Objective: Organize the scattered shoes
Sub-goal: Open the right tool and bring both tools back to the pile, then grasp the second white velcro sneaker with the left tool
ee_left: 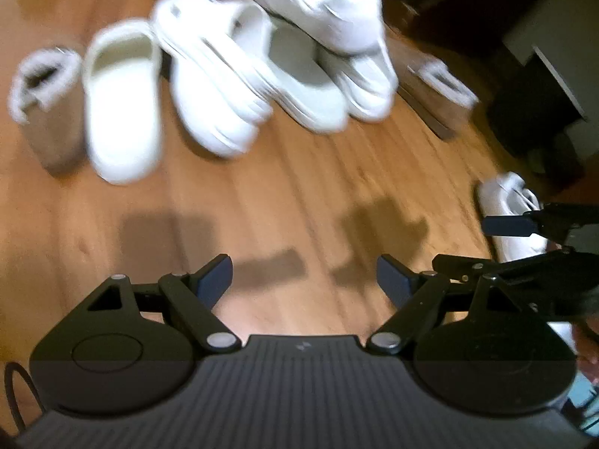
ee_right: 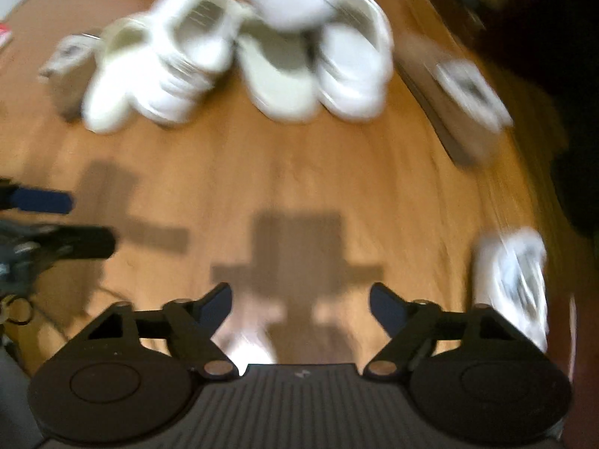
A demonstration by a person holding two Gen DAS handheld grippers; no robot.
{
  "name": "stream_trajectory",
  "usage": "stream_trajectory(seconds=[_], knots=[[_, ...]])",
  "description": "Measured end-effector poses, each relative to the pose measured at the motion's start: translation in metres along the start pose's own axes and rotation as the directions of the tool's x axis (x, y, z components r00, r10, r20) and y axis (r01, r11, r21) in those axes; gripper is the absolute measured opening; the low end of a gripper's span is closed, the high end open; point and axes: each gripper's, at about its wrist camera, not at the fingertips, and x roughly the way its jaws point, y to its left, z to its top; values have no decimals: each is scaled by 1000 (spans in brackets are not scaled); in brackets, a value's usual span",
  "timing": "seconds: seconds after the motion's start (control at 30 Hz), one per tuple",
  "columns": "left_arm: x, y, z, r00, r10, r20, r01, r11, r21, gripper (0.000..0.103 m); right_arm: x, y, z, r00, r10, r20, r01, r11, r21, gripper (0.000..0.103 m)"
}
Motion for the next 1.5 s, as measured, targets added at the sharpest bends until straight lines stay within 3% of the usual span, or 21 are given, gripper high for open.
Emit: stream_trajectory(seconds=[0.1,0.2,0.4,0.67,0.83,0.9,0.97,1.13,1.23,1.5], knots=[[-6,12,7,997,45,59,-46,999,6,84,-3,20,21,994,72,87,-70,997,-18,57],[-13,21,10,992,67,109,-69,998,9,82,-2,29,35,989,97,115,-95,995,-22,33],[-16,24,16,987,68,145,-71,997,21,82,0,30,57,979,151,139,-155,988,18,30],[-20,8,37,986,79,150,-89,994,56,82,-1,20,67,974,124,191,-134,990,44,30],[-15,6,88,990,42,134,-46,999,28,83,-7,-1,86,966,70,250,-95,992,89,35],[-7,3,110,991,53,124,-57,998,31,83,-6,-12,95,964,66,256,-99,988,117,43],[2,-2,129,989,88,122,-92,995,34,83,-3,-29,108,965,52,256,-93,984,151,65],[33,-3,173,987,103,127,-99,994,-37,83,7,-55,132,968,17,249,-64,981,182,65],[55,-4,190,978,152,143,-143,987,-68,83,14,-68,146,970,23,242,-70,980,189,65],[88,-24,218,966,187,179,-191,982,3,83,28,-98,176,971,57,233,-106,974,201,71]])
